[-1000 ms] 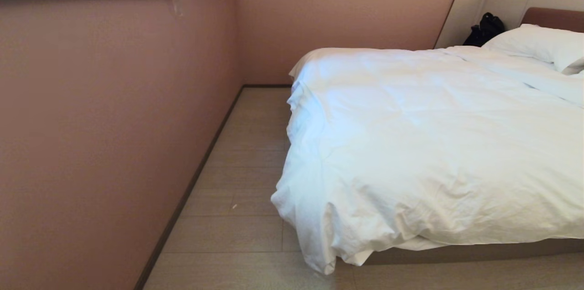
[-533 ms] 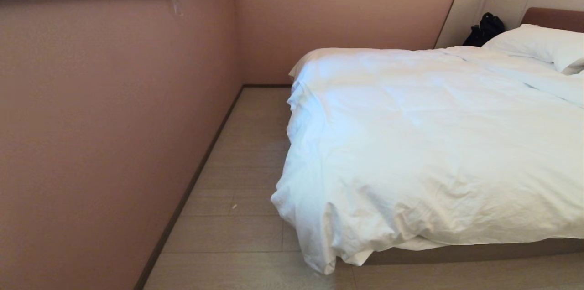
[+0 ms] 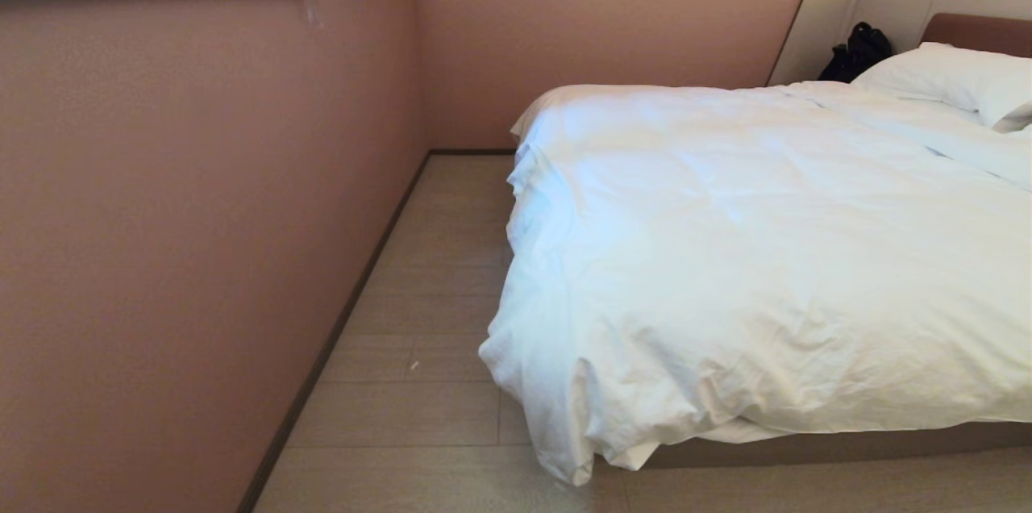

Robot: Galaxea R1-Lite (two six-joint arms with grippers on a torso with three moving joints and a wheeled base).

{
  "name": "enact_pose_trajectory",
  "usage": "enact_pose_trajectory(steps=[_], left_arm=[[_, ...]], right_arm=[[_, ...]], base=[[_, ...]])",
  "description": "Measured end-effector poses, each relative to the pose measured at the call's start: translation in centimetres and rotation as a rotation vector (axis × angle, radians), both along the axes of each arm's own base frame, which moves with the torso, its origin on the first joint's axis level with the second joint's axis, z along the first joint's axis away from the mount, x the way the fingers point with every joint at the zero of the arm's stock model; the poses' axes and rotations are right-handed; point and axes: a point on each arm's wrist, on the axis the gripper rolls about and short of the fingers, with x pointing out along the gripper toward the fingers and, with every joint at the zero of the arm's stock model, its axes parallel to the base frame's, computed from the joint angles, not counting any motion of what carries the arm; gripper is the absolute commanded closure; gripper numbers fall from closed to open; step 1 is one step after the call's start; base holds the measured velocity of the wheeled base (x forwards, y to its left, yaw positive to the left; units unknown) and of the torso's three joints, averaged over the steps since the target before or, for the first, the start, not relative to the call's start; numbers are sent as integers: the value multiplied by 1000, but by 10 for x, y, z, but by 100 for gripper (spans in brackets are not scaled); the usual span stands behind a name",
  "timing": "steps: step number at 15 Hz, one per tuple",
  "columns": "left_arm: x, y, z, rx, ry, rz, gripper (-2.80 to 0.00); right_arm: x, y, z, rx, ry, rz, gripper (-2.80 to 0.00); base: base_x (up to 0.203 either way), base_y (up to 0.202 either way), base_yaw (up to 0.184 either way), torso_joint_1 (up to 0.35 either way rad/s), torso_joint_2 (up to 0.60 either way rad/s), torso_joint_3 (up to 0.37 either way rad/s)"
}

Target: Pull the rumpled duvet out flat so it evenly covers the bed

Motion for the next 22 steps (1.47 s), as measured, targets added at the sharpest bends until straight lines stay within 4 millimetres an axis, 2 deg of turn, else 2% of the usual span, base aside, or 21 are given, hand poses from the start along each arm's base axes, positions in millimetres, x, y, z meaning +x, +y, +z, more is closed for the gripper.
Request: enact_pose_trajectory(steps=[22], left_arm=[[0, 0, 0, 0, 0, 0, 0]], right_arm=[[0, 0, 0, 57, -2, -15, 0]], base=[[0, 0, 0, 0, 0, 0]])
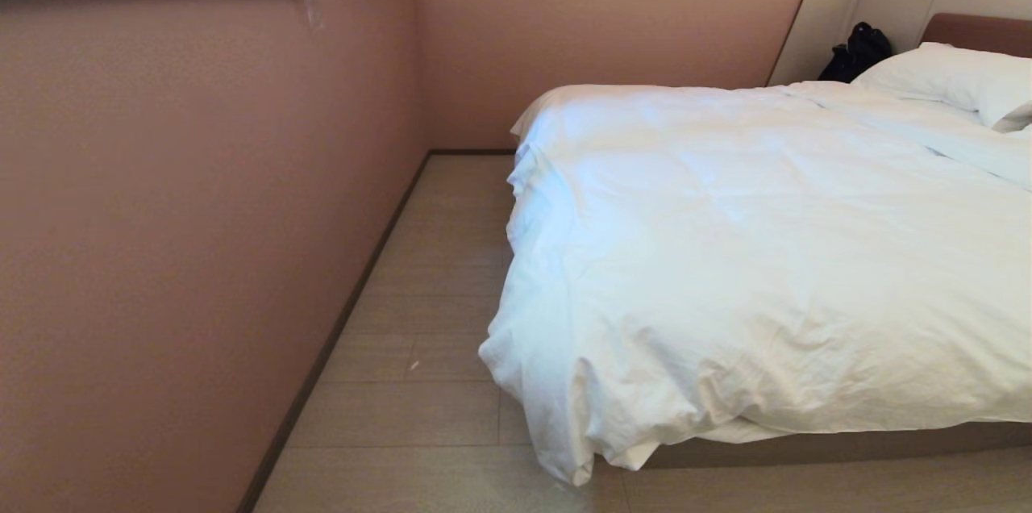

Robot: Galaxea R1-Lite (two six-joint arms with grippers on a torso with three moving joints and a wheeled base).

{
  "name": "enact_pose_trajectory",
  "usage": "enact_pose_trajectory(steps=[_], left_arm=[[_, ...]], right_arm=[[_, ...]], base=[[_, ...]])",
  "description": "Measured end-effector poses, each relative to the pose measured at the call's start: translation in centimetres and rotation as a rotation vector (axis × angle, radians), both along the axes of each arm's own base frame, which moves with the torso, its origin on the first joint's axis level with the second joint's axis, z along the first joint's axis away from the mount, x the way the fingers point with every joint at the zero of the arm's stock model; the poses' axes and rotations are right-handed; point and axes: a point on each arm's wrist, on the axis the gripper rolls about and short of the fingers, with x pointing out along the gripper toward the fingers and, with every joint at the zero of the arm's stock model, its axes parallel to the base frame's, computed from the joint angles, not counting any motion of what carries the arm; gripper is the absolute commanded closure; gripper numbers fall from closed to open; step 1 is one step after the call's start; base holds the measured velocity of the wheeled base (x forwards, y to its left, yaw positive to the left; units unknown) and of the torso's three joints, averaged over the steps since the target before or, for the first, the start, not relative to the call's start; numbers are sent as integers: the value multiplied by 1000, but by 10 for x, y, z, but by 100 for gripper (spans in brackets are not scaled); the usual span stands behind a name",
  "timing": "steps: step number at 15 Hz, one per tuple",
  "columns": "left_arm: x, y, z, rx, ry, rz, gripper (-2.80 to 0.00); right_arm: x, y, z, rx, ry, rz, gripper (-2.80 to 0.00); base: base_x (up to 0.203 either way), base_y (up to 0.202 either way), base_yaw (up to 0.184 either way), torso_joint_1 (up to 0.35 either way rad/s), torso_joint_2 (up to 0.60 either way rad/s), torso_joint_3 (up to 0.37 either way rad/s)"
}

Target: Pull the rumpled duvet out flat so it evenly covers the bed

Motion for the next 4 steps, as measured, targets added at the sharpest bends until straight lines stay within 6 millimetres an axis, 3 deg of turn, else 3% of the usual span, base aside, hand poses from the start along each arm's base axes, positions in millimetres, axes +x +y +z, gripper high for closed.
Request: enact_pose_trajectory(steps=[4], left_arm=[[0, 0, 0, 0, 0, 0, 0]], right_arm=[[0, 0, 0, 1, 0, 0, 0]], base=[[0, 0, 0, 0, 0, 0]])
